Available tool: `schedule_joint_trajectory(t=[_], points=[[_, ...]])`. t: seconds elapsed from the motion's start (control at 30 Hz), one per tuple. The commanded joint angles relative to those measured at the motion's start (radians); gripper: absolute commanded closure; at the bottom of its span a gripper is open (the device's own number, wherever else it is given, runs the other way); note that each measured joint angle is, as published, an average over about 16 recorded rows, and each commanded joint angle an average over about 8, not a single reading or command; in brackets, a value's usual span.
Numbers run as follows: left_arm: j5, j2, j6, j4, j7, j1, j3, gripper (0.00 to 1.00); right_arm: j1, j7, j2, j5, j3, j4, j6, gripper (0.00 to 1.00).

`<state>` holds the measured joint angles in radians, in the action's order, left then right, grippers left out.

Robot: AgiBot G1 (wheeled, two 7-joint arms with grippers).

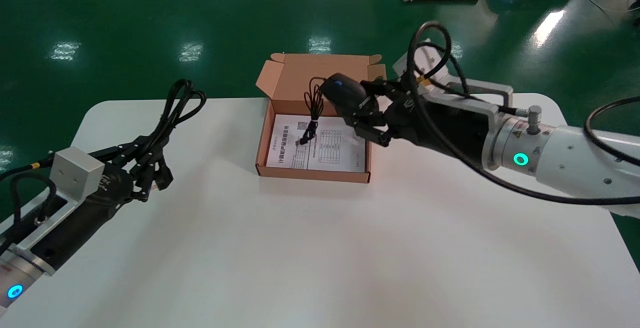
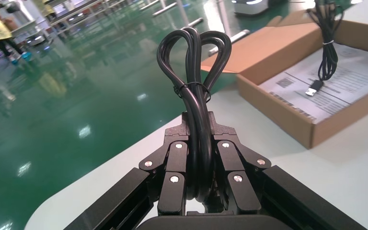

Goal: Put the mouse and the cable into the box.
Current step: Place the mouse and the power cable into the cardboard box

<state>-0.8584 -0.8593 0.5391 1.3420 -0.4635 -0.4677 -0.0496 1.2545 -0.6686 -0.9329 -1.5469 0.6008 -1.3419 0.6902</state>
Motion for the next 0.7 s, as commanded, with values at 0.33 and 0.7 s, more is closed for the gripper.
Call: schedule_joint_trajectory(t=[0.33,0.7], points=[[-0.022,0.020,0.019,0.005,-0.021,-0.012,0.008,1.00,-0.017,0.104,-0.136,-0.017,0.045,0.106,-0.034,1.00],[-0.047,0.036,0.025,0.007,-0.030,-0.017,0.024,1.00,-0.032,0.254,-0.132,0.085,0.026,0.175,0.048,1.00]])
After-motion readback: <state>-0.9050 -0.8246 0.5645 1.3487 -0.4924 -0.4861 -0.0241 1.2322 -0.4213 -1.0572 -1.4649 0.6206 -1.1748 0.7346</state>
